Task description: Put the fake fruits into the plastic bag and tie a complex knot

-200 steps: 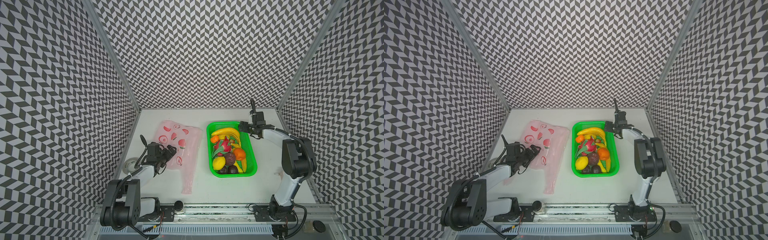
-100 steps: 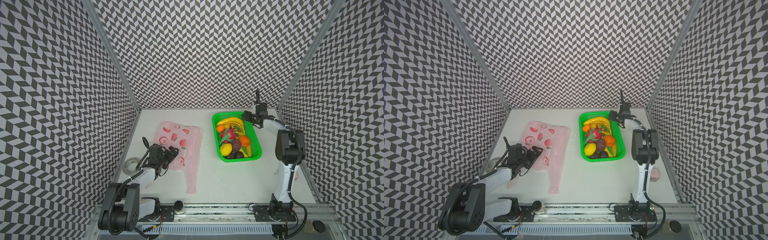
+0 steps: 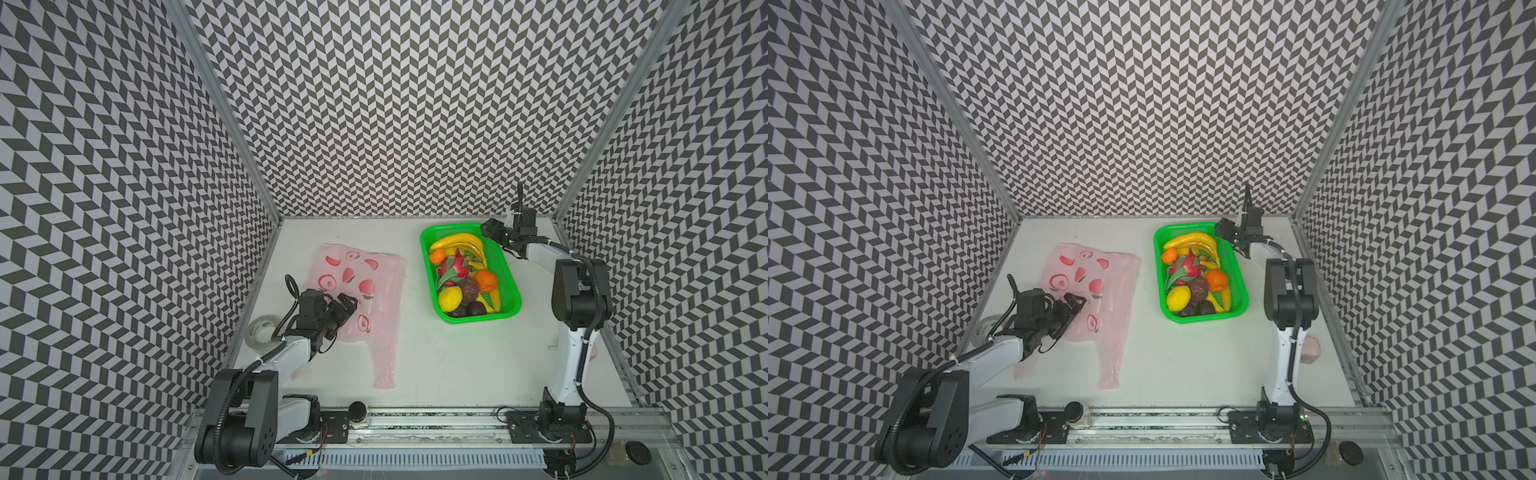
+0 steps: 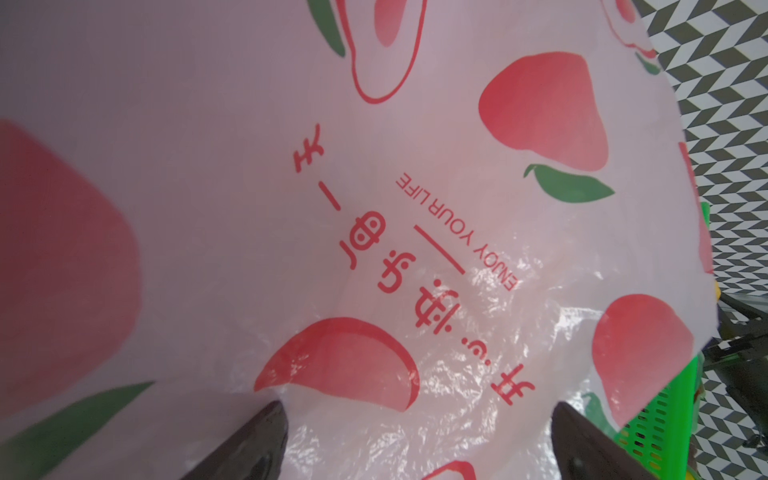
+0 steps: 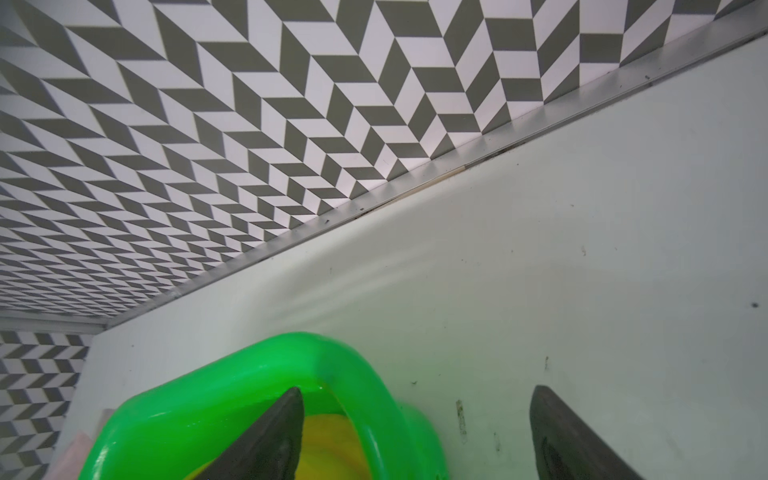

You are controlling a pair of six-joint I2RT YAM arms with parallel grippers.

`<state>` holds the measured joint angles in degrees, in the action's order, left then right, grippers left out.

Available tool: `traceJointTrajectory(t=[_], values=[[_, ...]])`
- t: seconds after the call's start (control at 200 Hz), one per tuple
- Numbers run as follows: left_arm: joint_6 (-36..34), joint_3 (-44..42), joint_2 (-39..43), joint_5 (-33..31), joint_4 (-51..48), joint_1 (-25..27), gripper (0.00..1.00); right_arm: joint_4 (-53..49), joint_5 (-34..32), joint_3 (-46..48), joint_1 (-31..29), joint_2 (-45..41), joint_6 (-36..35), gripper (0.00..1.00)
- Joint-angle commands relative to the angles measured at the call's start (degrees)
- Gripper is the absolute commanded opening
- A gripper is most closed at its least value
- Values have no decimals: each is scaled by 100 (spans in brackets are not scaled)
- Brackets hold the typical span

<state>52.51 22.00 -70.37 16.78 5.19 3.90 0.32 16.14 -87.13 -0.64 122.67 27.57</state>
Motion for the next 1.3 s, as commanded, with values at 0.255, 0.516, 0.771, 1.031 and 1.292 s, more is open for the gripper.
traceJointTrajectory(t=[0.255, 0.516, 0.771, 1.031, 1.292], values=[[20, 23, 144, -135, -300, 33, 100, 417, 142, 468, -653, -8, 845, 83], [-38, 453, 473, 160, -668, 38, 100, 310, -152, 677, -442, -998, 96, 86], [-298, 1507, 1224, -802, -2428, 15, 100, 41, -78, 1525, -133, -2484, -448, 88], [315, 1734, 1439, -1664, -4086, -15, 100, 436, 587, 3264, -146, -4539, -353, 88], [881, 1216, 1145, -1525, -4317, -145, 95, 304, 671, 3750, -276, -5495, -413, 87]])
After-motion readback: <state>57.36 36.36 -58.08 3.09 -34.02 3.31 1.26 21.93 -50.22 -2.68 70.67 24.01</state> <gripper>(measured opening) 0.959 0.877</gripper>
